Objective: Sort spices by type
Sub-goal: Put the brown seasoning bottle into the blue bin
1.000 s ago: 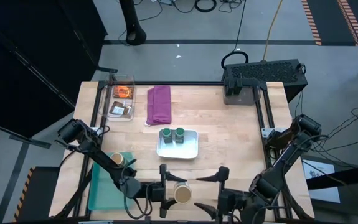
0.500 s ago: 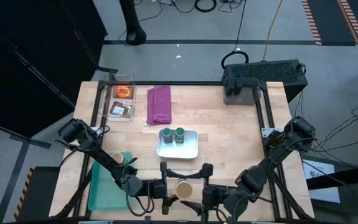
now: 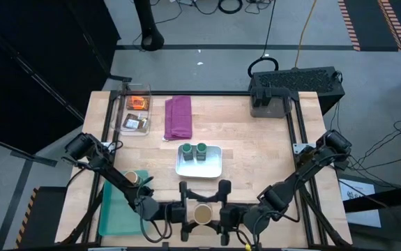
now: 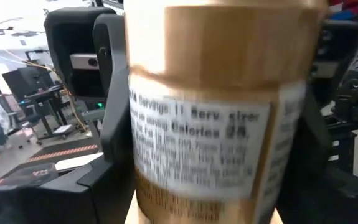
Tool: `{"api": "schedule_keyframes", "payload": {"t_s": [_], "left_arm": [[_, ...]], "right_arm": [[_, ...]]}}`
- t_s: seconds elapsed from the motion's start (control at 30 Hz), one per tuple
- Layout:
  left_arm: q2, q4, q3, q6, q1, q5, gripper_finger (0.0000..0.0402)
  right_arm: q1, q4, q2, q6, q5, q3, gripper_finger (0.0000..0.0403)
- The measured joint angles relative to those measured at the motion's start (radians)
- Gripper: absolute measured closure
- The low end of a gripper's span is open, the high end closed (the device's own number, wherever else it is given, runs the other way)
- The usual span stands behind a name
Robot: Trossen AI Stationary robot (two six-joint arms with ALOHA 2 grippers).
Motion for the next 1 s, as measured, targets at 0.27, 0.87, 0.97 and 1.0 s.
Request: {"api": "schedule_keyframes", "payload": {"t_s": [0.27, 0.87, 0.97, 1.0], "left_arm": [[0.0, -0.001, 0.0, 0.0, -0.002, -0.016, 0.0097], [0.0, -0.122, 0.003, -0.111, 0.007, -0.049, 0.0095], [0.0, -0.135, 0.003, -0.117, 0.009, -0.049, 0.0095], [0.0, -0.136, 0.003, -0.126, 0.01, -0.048, 0.0095]], "right_arm": [[0.004, 0.0, 0.0, -0.03, 0.006, 0.0, 0.0159], [0.039, -0.222, -0.032, 0.092, 0.127, 0.002, 0.0159], [0.039, -0.239, -0.032, 0.091, 0.13, 0.002, 0.0159], [0.039, -0.234, -0.032, 0.084, 0.132, 0.002, 0.0159]]}}
